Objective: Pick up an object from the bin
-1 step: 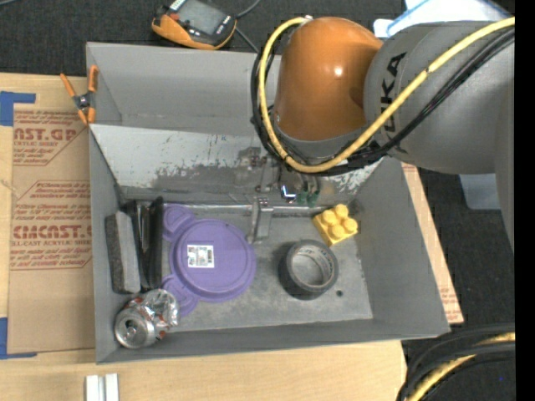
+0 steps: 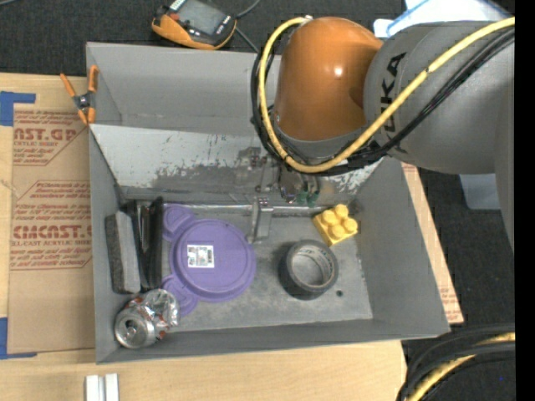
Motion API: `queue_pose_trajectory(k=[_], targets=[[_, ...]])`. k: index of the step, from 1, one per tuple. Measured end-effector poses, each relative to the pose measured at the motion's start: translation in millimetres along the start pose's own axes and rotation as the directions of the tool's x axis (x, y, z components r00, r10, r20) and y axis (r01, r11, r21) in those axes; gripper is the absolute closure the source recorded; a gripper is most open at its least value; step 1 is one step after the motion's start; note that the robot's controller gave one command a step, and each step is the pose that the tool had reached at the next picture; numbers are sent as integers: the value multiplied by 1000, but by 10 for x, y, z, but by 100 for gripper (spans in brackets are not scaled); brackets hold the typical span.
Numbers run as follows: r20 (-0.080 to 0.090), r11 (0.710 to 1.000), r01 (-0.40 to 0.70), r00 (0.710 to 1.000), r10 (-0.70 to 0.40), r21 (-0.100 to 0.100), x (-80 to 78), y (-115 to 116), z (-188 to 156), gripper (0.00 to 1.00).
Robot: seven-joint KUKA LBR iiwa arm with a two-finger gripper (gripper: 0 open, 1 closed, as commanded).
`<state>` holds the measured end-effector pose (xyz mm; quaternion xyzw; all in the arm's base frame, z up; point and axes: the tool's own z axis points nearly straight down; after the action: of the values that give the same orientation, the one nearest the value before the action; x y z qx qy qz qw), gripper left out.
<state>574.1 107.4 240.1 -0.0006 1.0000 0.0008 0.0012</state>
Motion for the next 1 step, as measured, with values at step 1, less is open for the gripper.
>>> queue_pose_trajectory(k=[1], targets=[[2, 994, 108, 994, -108, 0, 43, -373, 130, 0]])
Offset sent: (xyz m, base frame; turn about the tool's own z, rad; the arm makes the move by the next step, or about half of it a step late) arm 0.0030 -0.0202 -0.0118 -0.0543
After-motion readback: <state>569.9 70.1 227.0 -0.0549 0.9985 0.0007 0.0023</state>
